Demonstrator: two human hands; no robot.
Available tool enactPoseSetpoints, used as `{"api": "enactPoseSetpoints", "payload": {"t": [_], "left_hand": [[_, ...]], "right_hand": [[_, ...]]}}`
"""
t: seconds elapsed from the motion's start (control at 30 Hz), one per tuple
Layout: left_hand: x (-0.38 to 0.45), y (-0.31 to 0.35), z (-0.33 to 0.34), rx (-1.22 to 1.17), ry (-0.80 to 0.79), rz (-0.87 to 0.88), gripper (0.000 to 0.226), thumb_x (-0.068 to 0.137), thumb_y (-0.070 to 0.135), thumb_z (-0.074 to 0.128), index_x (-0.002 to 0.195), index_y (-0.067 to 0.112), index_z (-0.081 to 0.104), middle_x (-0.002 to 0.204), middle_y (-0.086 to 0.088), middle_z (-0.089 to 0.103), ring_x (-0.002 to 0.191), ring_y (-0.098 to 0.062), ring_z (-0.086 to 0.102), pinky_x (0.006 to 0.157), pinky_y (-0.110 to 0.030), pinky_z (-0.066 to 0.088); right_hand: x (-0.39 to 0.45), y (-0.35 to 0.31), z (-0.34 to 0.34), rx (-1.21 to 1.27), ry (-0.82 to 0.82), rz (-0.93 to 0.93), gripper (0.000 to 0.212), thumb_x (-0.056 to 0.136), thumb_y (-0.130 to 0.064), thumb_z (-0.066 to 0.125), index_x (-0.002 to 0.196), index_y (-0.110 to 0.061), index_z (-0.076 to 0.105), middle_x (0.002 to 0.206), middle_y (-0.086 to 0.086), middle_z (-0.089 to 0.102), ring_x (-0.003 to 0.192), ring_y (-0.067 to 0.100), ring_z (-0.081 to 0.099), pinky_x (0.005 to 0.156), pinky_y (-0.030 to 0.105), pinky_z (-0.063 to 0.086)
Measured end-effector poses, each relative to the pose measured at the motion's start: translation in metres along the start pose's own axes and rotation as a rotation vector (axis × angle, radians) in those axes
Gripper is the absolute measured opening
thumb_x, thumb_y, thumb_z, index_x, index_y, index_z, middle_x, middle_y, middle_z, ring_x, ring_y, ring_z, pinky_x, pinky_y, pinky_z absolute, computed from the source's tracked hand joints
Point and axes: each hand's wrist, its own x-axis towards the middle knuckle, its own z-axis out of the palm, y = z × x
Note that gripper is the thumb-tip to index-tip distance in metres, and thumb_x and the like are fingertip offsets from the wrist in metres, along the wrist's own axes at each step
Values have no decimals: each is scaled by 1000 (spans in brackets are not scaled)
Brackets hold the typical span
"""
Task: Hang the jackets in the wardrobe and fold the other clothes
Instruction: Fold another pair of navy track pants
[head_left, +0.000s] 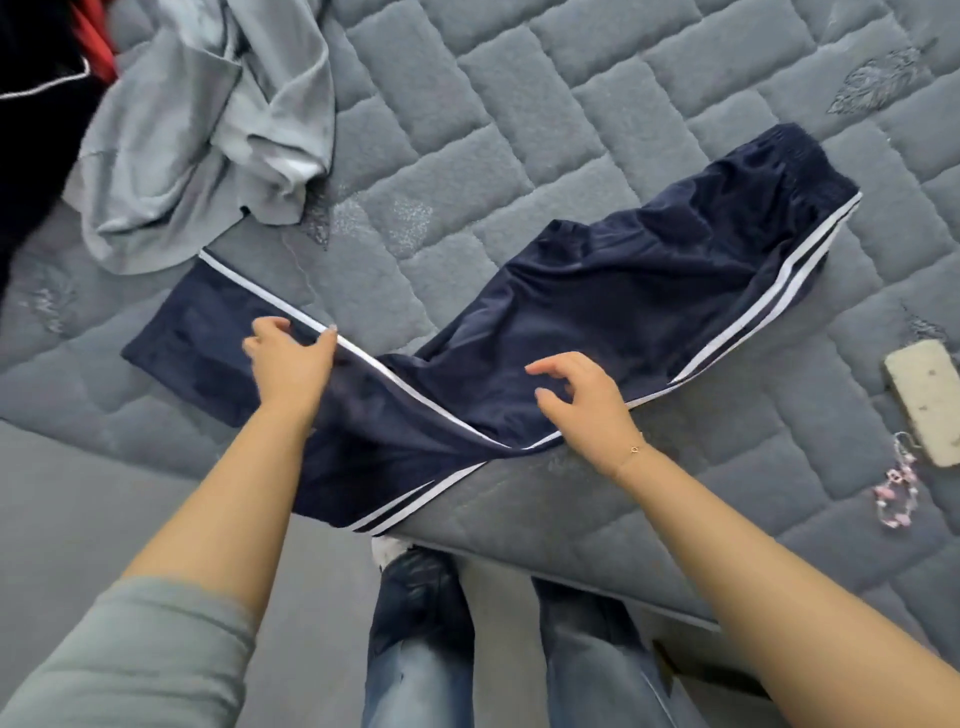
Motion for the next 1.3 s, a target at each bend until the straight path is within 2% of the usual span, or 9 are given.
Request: {"api": "enactPoseSetpoints", "payload": {"t": [0.1, 0.23, 0.3, 0.47, 0.67, 0.77, 0.93, 1.07, 1.3], "left_hand": [[27, -23, 2, 167, -171, -268, 102, 80, 67, 60, 148, 2, 20, 151, -22, 23, 136, -41, 33, 111, -47, 30], [60, -47, -2, -80, -243, -447, 112, 67, 76, 63, 146, 8, 23, 143, -15, 41, 112, -35, 56, 93, -44, 48], [72, -52, -7, -197, -289, -483, 105, 67, 73, 64, 143, 11, 26, 129, -11, 53, 95, -31, 62, 79, -39, 50], [92, -66, -11, -216, -324, -315, 45, 92, 28, 60, 126, 0, 52, 124, -14, 61, 110, -32, 61, 97, -38, 49], [7, -131, -77, -1212, -454, -153, 8, 96, 14, 56, 91, 20, 57, 101, 1, 66, 101, -16, 60, 90, -28, 49], [-57, -202, -88, -1724, -523, -466, 30, 92, 6, 45, 105, 18, 70, 121, -2, 68, 117, -17, 62, 103, -38, 43], [-126, -264, -49, -2196, -229, -875, 34, 88, 36, 50, 112, 15, 61, 125, -8, 65, 123, -24, 57, 101, -49, 37], [-121, -260, -30, -2158, -184, -931, 82, 64, 61, 70, 130, 14, 53, 131, -12, 60, 122, -32, 57, 103, -48, 40], [-73, -232, -44, -1994, -96, -820, 28, 99, 40, 50, 94, 17, 64, 91, -6, 74, 95, -25, 69, 92, -42, 49]], "right_hand": [[-4, -29, 62, -9, -113, 25, 33, 87, -9, 61, 119, -14, 64, 121, 1, 61, 115, 17, 54, 99, 29, 42], [-5, -55, 125, -100, -215, 66, 46, 89, -19, 62, 134, -14, 52, 126, 4, 55, 120, 21, 49, 103, 37, 41], [-5, -63, 146, -219, -226, 60, 41, 88, -21, 62, 127, -13, 55, 116, 6, 53, 112, 25, 49, 99, 40, 42], [-13, -70, 165, -449, -179, 38, 31, 91, -20, 58, 121, -20, 62, 113, 1, 53, 110, 22, 47, 98, 35, 38], [-33, -63, 168, -278, -108, 122, 34, 92, -15, 56, 125, -16, 63, 116, 0, 54, 114, 17, 48, 101, 29, 36], [-45, -59, 176, -142, -55, 153, 31, 91, -6, 55, 118, -11, 67, 112, -3, 54, 110, 14, 50, 95, 20, 36], [-62, -52, 188, 240, 282, 448, 15, 90, -7, 58, 103, -12, 63, 115, 12, 58, 96, 17, 56, 89, 24, 48], [-63, -48, 186, 700, 352, 841, 40, 91, -27, 66, 120, -2, 53, 107, 14, 57, 91, 19, 58, 87, 36, 54], [-39, -56, 166, 680, 226, 906, 27, 91, -28, 67, 105, -9, 55, 102, 8, 62, 94, 22, 63, 81, 35, 54]]}}
